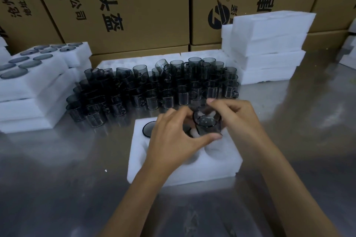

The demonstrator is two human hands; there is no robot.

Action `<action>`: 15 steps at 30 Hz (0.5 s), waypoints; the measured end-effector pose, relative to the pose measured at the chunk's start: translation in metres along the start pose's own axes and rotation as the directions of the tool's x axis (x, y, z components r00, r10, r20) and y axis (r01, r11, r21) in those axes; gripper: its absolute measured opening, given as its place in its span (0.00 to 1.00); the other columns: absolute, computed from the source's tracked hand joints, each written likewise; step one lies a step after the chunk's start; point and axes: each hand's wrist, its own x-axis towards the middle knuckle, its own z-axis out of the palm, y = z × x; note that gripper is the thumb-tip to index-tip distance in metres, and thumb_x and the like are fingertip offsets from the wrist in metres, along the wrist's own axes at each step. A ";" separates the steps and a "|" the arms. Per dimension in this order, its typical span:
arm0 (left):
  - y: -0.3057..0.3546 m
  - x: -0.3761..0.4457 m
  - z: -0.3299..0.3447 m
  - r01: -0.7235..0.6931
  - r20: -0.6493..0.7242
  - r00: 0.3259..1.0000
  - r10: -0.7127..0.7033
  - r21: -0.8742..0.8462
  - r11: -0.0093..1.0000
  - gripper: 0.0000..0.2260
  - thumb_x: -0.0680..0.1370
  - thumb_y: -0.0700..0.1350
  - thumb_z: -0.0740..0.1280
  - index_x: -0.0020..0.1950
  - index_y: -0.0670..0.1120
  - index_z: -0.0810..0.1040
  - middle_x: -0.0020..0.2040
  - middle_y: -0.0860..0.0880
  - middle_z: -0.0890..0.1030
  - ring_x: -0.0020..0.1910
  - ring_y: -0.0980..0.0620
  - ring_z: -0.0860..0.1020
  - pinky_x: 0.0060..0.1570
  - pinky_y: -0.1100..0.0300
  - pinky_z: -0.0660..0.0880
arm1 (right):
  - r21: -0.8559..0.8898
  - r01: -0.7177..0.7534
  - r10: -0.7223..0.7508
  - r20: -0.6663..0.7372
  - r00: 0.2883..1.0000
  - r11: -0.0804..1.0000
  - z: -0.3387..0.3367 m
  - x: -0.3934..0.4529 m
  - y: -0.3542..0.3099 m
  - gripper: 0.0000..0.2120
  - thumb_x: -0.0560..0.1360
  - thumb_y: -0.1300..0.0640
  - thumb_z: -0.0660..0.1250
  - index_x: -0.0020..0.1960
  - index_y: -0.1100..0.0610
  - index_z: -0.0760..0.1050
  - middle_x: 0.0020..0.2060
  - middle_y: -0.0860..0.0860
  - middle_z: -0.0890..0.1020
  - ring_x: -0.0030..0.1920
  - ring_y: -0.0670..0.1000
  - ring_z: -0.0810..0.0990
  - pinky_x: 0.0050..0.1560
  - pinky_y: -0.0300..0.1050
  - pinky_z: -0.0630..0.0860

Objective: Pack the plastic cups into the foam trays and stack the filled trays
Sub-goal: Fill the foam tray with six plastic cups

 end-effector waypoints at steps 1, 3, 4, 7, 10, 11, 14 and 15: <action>0.001 -0.001 -0.001 -0.044 0.025 0.999 0.043 0.058 0.997 0.28 0.59 0.76 0.68 0.43 0.55 0.72 0.40 0.59 0.75 0.45 0.59 0.70 0.45 0.60 0.69 | -0.016 -0.014 0.015 0.035 0.999 1.000 -0.003 -0.001 0.003 0.16 0.77 0.51 0.71 0.39 0.64 0.83 0.38 0.63 0.83 0.36 0.50 0.79 0.41 0.42 0.75; 0.003 -0.001 -0.002 -0.114 0.089 0.990 0.106 0.096 0.989 0.28 0.59 0.76 0.67 0.40 0.54 0.69 0.35 0.58 0.74 0.44 0.58 0.68 0.42 0.59 0.66 | -0.080 -0.022 0.030 0.091 0.995 0.997 -0.009 -0.002 0.009 0.18 0.77 0.50 0.71 0.36 0.63 0.82 0.36 0.59 0.81 0.39 0.50 0.79 0.46 0.49 0.75; 0.003 -0.001 -0.002 -0.119 0.127 0.986 0.109 0.076 0.990 0.28 0.59 0.76 0.68 0.39 0.54 0.69 0.34 0.57 0.74 0.44 0.59 0.69 0.42 0.58 0.66 | -0.110 -0.011 0.024 0.111 0.994 0.994 -0.013 -0.003 0.012 0.17 0.77 0.49 0.71 0.35 0.60 0.83 0.35 0.54 0.82 0.40 0.48 0.80 0.47 0.48 0.75; 0.000 0.000 -0.004 -0.042 0.202 0.978 0.054 -0.062 0.997 0.26 0.58 0.75 0.70 0.39 0.55 0.71 0.34 0.55 0.76 0.44 0.59 0.71 0.46 0.55 0.73 | -0.139 0.025 -0.003 0.159 0.987 0.990 -0.021 -0.004 0.014 0.13 0.77 0.48 0.71 0.37 0.51 0.86 0.37 0.47 0.86 0.41 0.44 0.84 0.46 0.36 0.76; -0.003 -0.001 -0.005 -0.024 0.209 0.977 0.044 -0.100 0.995 0.25 0.57 0.75 0.70 0.36 0.57 0.71 0.34 0.56 0.78 0.45 0.60 0.73 0.45 0.56 0.74 | -0.151 0.032 -0.002 0.197 0.980 0.988 -0.023 -0.004 0.015 0.18 0.78 0.47 0.70 0.31 0.53 0.82 0.28 0.43 0.80 0.32 0.41 0.77 0.38 0.29 0.71; -0.004 0.000 -0.005 -0.023 0.210 0.977 0.045 -0.108 0.994 0.25 0.57 0.75 0.70 0.36 0.57 0.72 0.34 0.56 0.78 0.45 0.60 0.73 0.45 0.57 0.74 | -0.164 0.026 0.009 0.208 0.978 0.986 -0.024 -0.004 0.015 0.20 0.78 0.46 0.70 0.30 0.54 0.80 0.26 0.44 0.76 0.31 0.42 0.73 0.36 0.30 0.70; -0.004 -0.001 -0.005 -0.009 0.229 0.972 0.043 -0.149 0.989 0.25 0.57 0.75 0.71 0.34 0.55 0.74 0.34 0.56 0.79 0.47 0.60 0.74 0.44 0.61 0.73 | -0.206 -0.001 0.053 0.245 0.968 0.979 -0.029 -0.003 0.014 0.21 0.76 0.42 0.70 0.33 0.57 0.81 0.28 0.57 0.78 0.34 0.46 0.71 0.39 0.40 0.69; -0.004 -0.002 -0.005 -0.010 0.243 0.969 0.050 -0.161 0.987 0.25 0.57 0.74 0.72 0.34 0.55 0.74 0.34 0.56 0.80 0.47 0.59 0.75 0.44 0.62 0.73 | -0.221 -0.010 0.066 0.250 0.966 0.975 -0.031 -0.003 0.014 0.25 0.74 0.40 0.70 0.37 0.62 0.82 0.34 0.66 0.79 0.36 0.48 0.71 0.41 0.44 0.69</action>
